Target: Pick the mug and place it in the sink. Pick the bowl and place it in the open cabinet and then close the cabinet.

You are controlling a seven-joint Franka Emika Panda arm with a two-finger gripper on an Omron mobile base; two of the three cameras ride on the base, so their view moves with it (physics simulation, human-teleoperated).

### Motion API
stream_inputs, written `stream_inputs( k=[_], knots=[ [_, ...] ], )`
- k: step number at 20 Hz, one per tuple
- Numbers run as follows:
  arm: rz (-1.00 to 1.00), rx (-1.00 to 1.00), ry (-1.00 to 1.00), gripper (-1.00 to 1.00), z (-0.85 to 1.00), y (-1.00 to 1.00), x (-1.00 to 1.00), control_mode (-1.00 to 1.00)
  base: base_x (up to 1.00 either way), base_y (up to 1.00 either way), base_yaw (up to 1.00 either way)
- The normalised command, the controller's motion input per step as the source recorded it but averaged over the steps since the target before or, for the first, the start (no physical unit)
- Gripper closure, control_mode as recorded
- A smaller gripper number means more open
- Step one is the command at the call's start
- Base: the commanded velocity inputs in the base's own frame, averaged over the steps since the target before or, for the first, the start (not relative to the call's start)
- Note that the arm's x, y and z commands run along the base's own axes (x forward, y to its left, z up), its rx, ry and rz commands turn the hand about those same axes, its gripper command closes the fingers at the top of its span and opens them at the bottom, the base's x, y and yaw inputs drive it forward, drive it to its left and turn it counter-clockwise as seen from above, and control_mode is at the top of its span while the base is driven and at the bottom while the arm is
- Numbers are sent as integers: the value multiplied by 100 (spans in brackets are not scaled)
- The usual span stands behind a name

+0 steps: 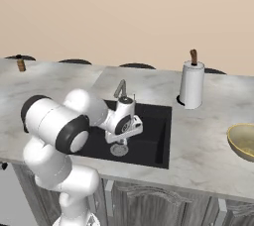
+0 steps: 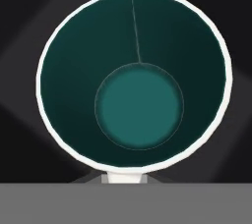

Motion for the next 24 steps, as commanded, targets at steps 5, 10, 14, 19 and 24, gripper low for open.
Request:
stream_inputs(
  k=[5, 10, 14, 19, 24],
  knots=[
    [5, 1, 0, 100, -21, 0, 20, -100, 0, 0, 0],
    [5, 2, 0, 100, -23, 0, 19, -100, 0, 0, 0],
    [6, 3, 0, 100, -24, 0, 9, -100, 0, 0, 0],
    [8, 2, 0, 100, -24, 0, 1, -100, 0, 0, 0],
    [7, 1, 0, 100, -27, 0, 6, -100, 0, 0, 0]
  ],
)
